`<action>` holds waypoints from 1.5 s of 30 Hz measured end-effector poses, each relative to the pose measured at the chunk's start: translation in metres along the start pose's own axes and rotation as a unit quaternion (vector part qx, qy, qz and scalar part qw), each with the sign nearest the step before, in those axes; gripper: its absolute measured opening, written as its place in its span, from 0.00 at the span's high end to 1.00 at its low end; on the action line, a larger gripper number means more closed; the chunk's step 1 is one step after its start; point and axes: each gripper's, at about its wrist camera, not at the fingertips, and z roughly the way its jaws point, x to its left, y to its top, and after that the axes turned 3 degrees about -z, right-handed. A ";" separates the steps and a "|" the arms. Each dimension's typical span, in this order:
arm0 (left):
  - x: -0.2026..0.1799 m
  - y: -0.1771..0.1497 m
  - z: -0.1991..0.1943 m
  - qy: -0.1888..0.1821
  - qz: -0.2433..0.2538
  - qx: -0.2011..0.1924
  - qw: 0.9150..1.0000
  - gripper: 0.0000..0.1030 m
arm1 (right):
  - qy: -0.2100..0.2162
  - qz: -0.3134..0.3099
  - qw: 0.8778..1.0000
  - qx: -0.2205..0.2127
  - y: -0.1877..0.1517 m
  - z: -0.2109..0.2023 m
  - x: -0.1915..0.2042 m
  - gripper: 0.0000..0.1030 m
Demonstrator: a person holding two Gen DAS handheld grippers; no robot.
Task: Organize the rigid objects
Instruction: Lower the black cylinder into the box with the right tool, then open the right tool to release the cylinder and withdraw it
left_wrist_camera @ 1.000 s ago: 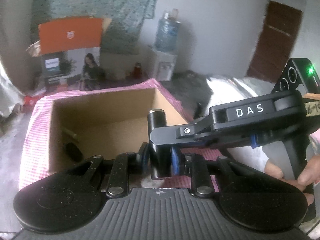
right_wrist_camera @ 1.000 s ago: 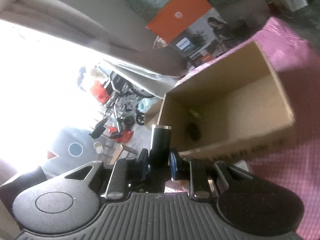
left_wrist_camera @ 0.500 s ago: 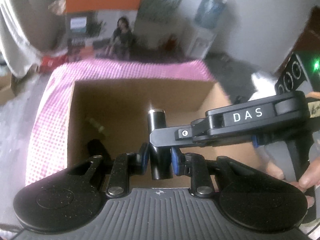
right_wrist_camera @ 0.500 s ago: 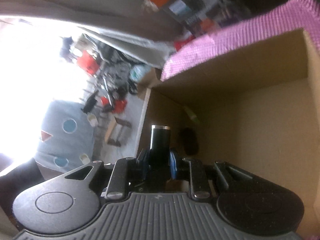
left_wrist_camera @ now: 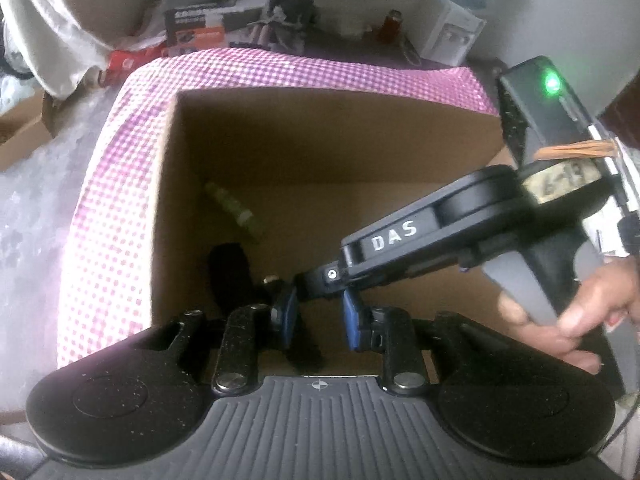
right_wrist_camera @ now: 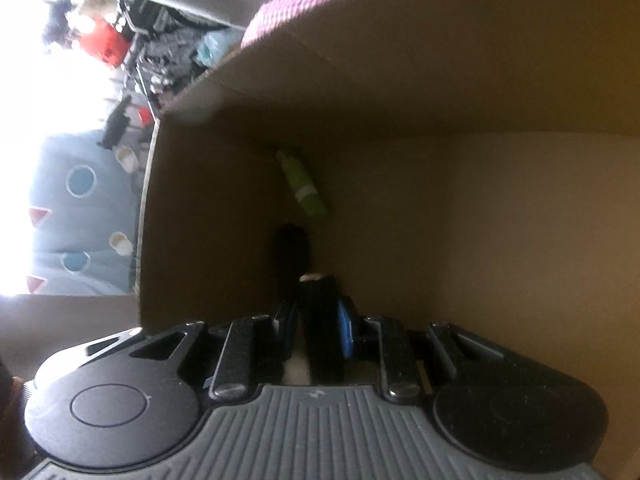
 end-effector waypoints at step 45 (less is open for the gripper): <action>-0.054 -0.182 -0.067 -0.071 0.140 -0.133 0.979 0.14 | -0.042 -0.002 0.953 -0.299 -0.304 -0.115 -0.020 0.41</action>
